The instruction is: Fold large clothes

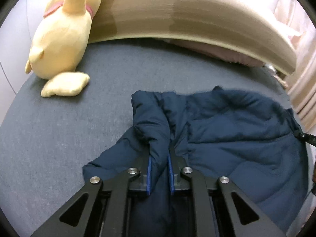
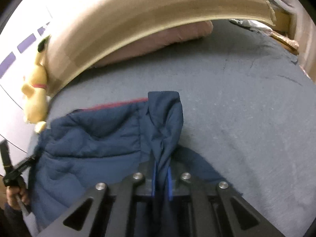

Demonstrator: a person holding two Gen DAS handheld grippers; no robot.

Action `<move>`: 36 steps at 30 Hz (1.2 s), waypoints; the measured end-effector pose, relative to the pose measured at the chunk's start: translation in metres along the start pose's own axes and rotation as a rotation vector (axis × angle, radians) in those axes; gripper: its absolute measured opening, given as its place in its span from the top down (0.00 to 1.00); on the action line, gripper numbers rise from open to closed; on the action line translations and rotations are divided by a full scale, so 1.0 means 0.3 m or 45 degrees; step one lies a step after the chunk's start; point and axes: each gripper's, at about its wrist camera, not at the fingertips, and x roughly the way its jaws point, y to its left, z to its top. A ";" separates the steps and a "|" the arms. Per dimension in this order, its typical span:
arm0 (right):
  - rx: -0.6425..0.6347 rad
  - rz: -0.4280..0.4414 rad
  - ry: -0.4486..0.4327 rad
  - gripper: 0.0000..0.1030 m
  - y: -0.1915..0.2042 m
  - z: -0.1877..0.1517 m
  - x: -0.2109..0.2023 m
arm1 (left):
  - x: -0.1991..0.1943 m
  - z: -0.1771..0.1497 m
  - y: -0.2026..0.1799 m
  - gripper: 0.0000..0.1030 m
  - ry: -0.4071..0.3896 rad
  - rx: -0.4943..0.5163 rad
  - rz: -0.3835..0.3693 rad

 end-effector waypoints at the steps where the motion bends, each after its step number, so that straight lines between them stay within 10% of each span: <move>1: 0.023 -0.027 0.043 0.92 -0.011 -0.012 0.042 | 0.024 -0.003 -0.005 0.85 0.021 0.006 0.017; 7: 0.118 -0.006 0.030 0.79 -0.028 -0.045 0.005 | -0.069 0.004 0.016 0.67 -0.038 -0.018 0.029; 9: 0.119 0.027 -0.017 0.05 -0.048 -0.062 -0.085 | -0.131 -0.008 0.044 0.47 -0.053 -0.053 0.013; 10: 0.122 0.045 -0.049 0.00 -0.056 -0.074 -0.129 | -0.163 -0.016 0.056 0.38 -0.082 -0.061 0.016; 24: 0.490 0.260 -0.053 0.00 -0.361 -0.399 -0.309 | -0.377 -0.188 0.140 0.32 -0.137 -0.044 0.047; 36: 0.555 0.363 -0.001 0.00 -0.427 -0.430 -0.234 | -0.297 -0.283 0.361 0.22 -0.050 -0.428 -0.294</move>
